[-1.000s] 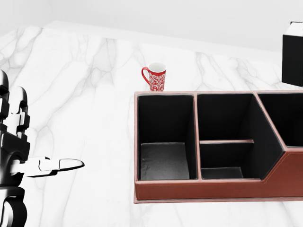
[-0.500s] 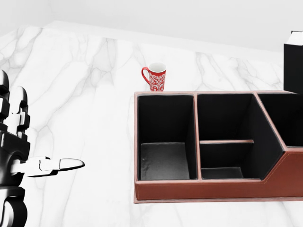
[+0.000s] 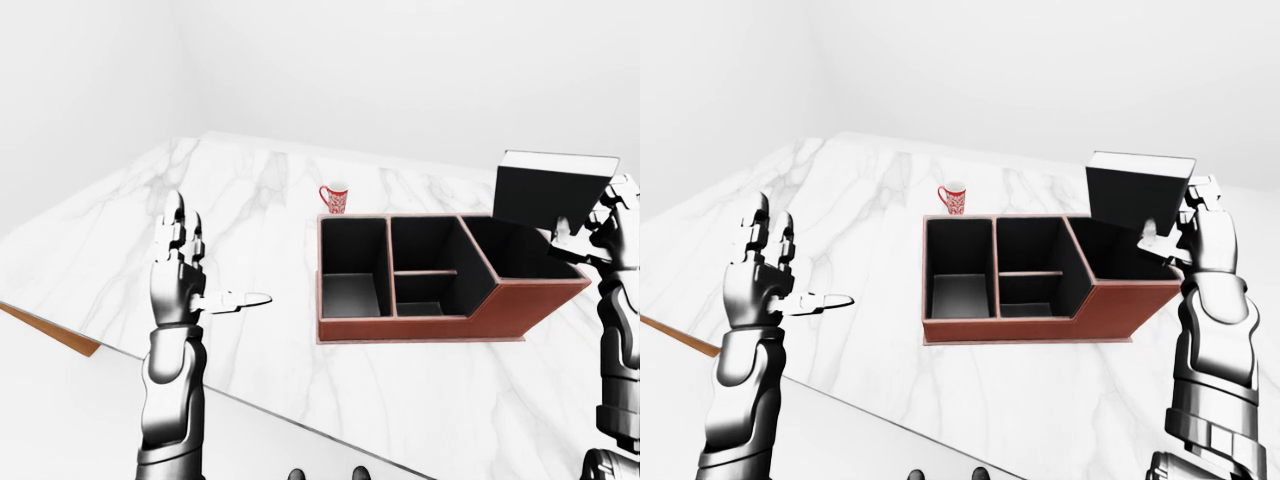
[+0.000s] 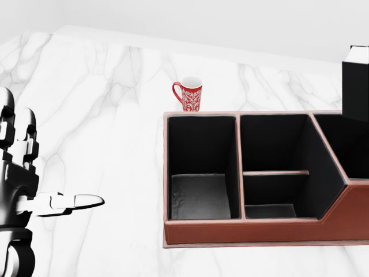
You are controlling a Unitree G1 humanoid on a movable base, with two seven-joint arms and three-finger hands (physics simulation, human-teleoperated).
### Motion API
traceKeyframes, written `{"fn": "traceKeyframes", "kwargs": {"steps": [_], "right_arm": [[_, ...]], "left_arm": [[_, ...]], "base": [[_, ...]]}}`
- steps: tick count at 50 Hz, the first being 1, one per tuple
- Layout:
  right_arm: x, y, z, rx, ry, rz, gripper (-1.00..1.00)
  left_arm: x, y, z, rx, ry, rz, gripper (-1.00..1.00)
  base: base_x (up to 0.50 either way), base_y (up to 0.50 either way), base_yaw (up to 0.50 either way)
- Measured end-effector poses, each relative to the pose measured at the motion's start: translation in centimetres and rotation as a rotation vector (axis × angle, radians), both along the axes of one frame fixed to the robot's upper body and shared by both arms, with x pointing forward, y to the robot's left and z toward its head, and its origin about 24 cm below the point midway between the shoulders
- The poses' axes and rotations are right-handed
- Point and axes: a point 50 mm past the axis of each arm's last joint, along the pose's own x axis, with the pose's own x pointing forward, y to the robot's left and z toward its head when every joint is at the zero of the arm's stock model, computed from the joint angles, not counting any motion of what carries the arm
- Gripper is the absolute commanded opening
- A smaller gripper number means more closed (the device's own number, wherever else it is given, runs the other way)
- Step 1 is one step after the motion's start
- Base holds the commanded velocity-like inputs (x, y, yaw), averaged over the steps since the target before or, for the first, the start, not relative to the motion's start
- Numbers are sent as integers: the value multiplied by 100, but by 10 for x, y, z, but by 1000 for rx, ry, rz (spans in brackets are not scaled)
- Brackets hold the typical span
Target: Pick up the book and place it in the right compartment of the caddy.
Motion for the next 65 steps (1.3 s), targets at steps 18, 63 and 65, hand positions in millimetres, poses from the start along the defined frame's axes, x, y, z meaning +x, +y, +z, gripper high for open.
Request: {"fn": "traceKeyframes", "kwargs": {"steps": [18,63,65], "right_arm": [[-7,2,0,4,3,15,-100],[-4,8,-24,-18,57,38,-100],[-3,8,-27,-19,63,38,-100]], "left_arm": [[0,0,-3,0,13,0,100],[1,0,-7,0,30,-2,100],[1,0,-7,0,31,-2,100]], "base": [[0,0,0],[0,0,0],[0,0,0]]}}
